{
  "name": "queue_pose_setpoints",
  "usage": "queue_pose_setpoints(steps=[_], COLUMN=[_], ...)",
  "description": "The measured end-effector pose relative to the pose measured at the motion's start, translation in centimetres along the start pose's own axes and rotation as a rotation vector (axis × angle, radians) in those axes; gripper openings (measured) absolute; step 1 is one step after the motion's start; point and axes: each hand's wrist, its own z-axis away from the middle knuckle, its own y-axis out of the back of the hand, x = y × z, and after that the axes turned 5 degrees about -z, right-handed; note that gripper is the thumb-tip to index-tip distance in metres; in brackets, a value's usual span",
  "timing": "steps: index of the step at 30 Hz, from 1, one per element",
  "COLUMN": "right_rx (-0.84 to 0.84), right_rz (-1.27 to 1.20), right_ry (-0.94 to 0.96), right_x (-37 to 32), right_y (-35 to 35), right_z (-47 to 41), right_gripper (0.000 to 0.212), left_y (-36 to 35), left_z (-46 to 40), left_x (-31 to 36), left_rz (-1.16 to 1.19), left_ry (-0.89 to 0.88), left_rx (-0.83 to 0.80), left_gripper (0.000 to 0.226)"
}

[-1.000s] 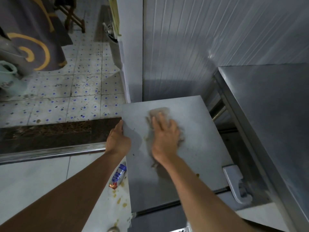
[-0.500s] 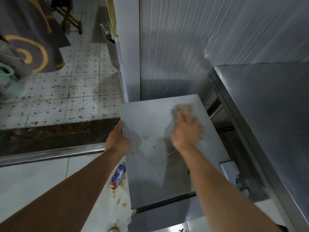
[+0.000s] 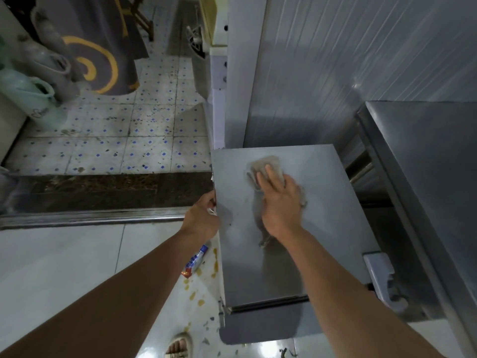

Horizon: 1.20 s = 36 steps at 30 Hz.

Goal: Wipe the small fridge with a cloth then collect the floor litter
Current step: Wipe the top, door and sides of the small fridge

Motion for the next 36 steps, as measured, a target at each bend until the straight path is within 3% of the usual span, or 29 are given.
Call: queue_pose_setpoints(steps=[3,9,15,20,23,28,32,36], right_rx=[-0.059,-0.105,-0.150,-0.063,-0.119,-0.153,-0.134,-0.072], right_rz=[-0.034,0.005,0.050,-0.013,-0.018,0.067,0.005,-0.082], right_ry=[0.217,0.385,0.384,0.497,0.535,0.528,0.452,0.507], right_x=[-2.7,-3.5,-6.2,-4.5,-3.4,-3.3,-3.9,-2.2], right_y=[-1.4,-1.0,-1.6,-1.1,-0.5,0.2,-0.4,-0.6], right_z=[2.1,-1.4,-7.8,-1.8,2.1,0.0,0.0,5.2], right_gripper=[0.058,0.058,0.054,0.056,0.052,0.057,0.053,0.053], left_y=[0.2,0.7,0.8,0.8,0.5,0.0,-0.6,-1.2], left_z=[0.7,0.6,0.6,1.8,2.7,3.4,3.9,5.6], left_x=[-0.4,-0.5,-1.0,-1.5,-2.2,-2.4,-2.2,-1.8], left_rz=[0.037,0.126,0.175,0.180,0.185,0.185,0.136,0.006], left_ry=[0.015,0.053,0.036,0.054,0.089,0.134,0.190,0.221], left_rx=[-0.022,-0.051,-0.084,-0.090,-0.099,-0.086,-0.001,0.093], left_gripper=[0.060,0.051,0.050,0.047,0.040,0.038,0.029,0.017])
